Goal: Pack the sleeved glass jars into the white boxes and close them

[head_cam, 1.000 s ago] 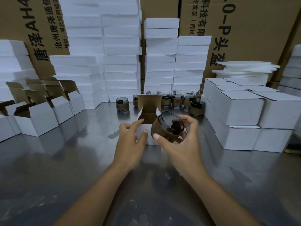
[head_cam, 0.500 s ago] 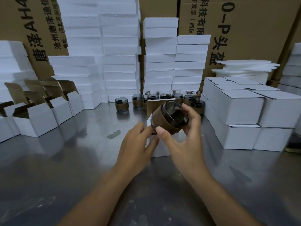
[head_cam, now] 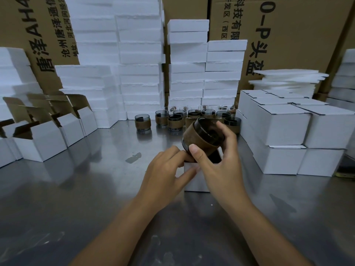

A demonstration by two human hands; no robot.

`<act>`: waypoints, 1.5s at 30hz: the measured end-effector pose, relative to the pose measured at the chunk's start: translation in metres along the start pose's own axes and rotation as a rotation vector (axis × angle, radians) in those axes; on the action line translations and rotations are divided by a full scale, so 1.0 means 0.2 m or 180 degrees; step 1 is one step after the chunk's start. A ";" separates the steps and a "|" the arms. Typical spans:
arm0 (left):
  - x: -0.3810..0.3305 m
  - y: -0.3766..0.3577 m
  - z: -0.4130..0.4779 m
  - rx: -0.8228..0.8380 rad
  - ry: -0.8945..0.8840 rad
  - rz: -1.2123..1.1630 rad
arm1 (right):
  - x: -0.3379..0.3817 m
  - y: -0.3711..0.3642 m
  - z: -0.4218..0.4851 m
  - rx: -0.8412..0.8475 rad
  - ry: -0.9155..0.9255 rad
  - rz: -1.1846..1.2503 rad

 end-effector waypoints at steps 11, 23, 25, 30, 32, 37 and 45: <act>0.01 0.00 0.00 0.0005 0.0019 -0.0131 | 0.01 0.01 -0.01 0.0084 0.0468 -0.1347; 0.02 0.00 0.00 -0.0036 0.0083 -0.0063 | -0.01 0.03 0.00 0.0538 0.0249 -0.1892; 0.02 0.00 0.00 -0.0053 0.0073 -0.0065 | -0.03 0.04 0.00 0.0621 0.0151 -0.1999; 0.03 0.00 0.00 -0.0015 0.0070 -0.0064 | -0.06 0.05 0.00 0.0815 0.0280 -0.2472; 0.03 0.00 0.00 0.0014 0.0099 -0.0051 | -0.05 0.05 0.00 0.0985 0.0346 -0.2713; 0.04 0.02 0.00 0.0043 0.0103 -0.0259 | -0.02 0.03 0.00 0.0520 0.0402 -0.2036; 0.04 -0.02 0.04 0.0319 0.1872 -0.1829 | -0.07 0.06 0.06 -0.0815 -0.1293 -0.0029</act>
Point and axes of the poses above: each hand's wrist, its own z-axis towards the middle knuckle, its own y-axis out of the back of the hand, x = y × z, the point moved 1 cm from there along z, towards the middle knuckle, and after that the axes turned 15 degrees about z, right-handed, at the moved point
